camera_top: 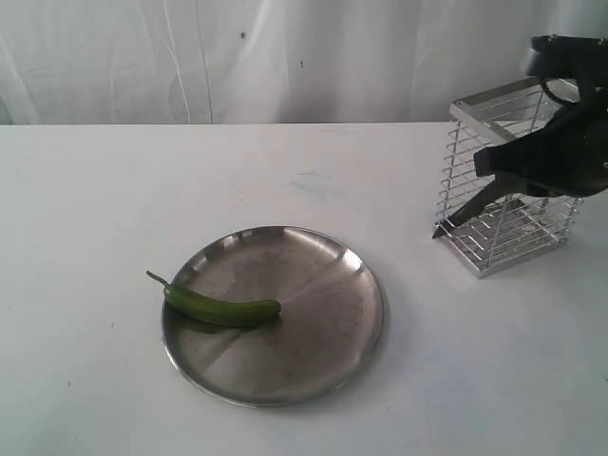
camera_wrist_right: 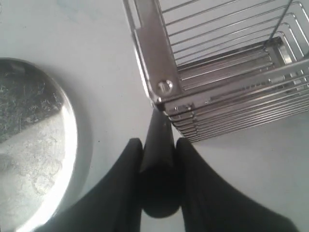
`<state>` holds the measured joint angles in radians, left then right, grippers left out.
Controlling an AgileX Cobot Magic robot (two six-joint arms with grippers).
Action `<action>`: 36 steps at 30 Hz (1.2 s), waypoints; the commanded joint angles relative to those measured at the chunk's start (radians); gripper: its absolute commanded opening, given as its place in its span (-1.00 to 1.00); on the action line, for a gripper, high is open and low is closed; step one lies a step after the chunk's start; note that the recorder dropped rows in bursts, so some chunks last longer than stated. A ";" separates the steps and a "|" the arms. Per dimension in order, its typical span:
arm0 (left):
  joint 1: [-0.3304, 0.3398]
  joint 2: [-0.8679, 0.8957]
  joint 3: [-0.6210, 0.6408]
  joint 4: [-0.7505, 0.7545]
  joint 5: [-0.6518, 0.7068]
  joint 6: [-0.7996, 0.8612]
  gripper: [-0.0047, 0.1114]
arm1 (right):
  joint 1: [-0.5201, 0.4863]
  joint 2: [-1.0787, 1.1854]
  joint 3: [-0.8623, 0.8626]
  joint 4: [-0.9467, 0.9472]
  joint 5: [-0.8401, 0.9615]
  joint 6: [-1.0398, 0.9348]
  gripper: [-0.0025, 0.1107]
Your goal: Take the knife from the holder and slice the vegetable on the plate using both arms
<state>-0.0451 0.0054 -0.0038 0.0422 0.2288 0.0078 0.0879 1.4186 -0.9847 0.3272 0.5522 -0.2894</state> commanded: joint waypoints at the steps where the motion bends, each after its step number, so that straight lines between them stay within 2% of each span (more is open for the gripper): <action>1: 0.002 -0.005 0.004 -0.008 -0.004 0.000 -0.92 | 0.002 -0.059 -0.005 -0.014 0.002 0.003 -0.96; 7: 0.002 -0.005 0.004 -0.008 -0.004 0.000 -0.92 | 0.002 -0.175 -0.005 -0.059 0.079 0.006 -0.96; 14: 0.002 -0.005 0.004 -0.008 -0.004 0.000 -0.92 | 0.002 -0.452 -0.005 -0.066 0.157 0.033 -0.96; 18: 0.002 -0.005 0.004 -0.008 -0.004 0.000 -0.92 | 0.002 -0.586 0.002 -0.057 0.311 0.035 -0.96; 23: 0.002 -0.005 0.004 -0.008 -0.004 0.000 -0.92 | 0.002 -0.695 0.069 0.097 0.255 0.022 -0.96; 29: 0.002 -0.005 0.004 -0.008 -0.004 0.000 -0.92 | 0.002 -0.718 0.182 0.216 0.193 0.019 -0.96; 36: 0.002 -0.005 0.004 -0.008 -0.004 0.000 -0.92 | 0.002 -0.718 0.303 0.581 0.189 -0.204 -0.96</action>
<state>-0.0451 0.0054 -0.0038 0.0422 0.2288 0.0078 0.0896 0.7063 -0.7137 0.7772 0.7587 -0.4087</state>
